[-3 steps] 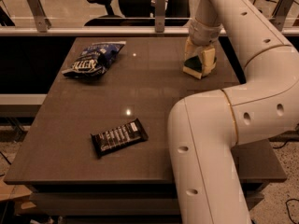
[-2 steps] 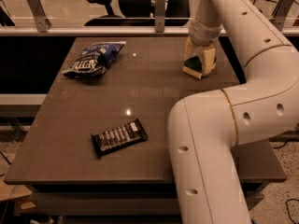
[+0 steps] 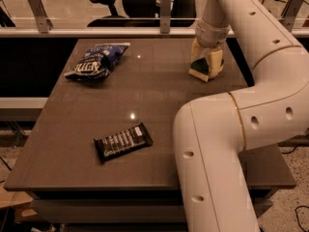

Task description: Pick sponge

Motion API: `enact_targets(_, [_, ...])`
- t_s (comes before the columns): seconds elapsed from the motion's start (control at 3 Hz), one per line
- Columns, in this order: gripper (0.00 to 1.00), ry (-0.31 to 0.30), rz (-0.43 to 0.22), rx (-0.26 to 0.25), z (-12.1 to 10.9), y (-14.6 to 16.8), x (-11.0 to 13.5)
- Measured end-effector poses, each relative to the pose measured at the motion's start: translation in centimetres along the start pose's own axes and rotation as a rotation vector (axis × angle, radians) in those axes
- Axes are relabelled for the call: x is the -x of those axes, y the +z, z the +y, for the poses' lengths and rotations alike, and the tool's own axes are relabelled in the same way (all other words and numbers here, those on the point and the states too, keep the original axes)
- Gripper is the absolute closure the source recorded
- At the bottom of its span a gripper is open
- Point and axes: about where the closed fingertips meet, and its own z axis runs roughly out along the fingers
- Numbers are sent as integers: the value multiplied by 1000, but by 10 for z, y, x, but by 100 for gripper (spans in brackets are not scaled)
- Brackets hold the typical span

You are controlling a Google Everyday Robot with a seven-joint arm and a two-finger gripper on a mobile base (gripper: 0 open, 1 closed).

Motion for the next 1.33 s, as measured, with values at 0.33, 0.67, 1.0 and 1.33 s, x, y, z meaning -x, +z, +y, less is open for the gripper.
enact_targets(0.33, [100, 0, 0, 0, 0, 0, 0])
enact_targets(0.67, [100, 2, 13, -30, -9, 3, -3])
enact_targets(1.0, [100, 1, 13, -31, -9, 2, -3])
enact_targets(1.33, [100, -7, 69, -59, -18, -20, 1])
